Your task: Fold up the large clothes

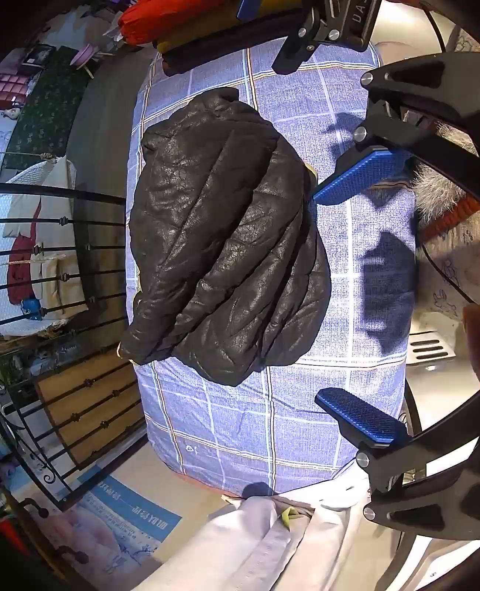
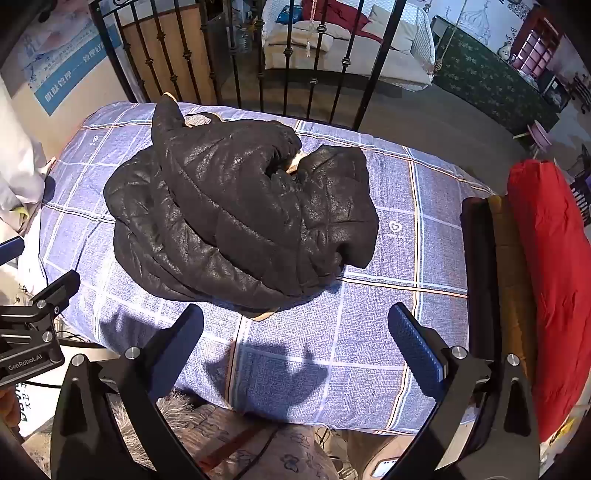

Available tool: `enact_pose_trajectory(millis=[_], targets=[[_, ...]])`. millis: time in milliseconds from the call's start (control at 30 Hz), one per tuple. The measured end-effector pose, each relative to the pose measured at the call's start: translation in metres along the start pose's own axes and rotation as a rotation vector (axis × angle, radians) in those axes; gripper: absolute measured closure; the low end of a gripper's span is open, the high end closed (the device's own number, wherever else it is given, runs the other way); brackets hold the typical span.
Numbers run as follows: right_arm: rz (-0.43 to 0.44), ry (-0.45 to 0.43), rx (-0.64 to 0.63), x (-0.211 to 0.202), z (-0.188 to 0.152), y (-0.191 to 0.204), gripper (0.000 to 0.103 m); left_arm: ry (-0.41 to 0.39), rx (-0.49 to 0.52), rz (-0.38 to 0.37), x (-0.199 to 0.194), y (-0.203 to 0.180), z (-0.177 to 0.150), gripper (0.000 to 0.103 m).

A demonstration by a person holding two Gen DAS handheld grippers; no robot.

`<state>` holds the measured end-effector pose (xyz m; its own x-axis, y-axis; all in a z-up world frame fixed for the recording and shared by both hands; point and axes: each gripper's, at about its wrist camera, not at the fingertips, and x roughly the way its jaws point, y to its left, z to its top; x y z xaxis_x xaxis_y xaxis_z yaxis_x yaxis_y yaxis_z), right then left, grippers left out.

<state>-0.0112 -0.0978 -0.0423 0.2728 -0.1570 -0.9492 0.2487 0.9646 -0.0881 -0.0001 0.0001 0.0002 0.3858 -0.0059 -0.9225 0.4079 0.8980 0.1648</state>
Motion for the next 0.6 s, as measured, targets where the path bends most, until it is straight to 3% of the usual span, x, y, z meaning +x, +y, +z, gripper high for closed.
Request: enact_pose_trajectory(millis=[600], targets=[[-0.002, -0.001, -0.001, 0.0005, -0.0007, 0.0014, 0.005, 0.01, 0.002, -0.002, 0.0017, -0.0044, 0.001, 0.006]])
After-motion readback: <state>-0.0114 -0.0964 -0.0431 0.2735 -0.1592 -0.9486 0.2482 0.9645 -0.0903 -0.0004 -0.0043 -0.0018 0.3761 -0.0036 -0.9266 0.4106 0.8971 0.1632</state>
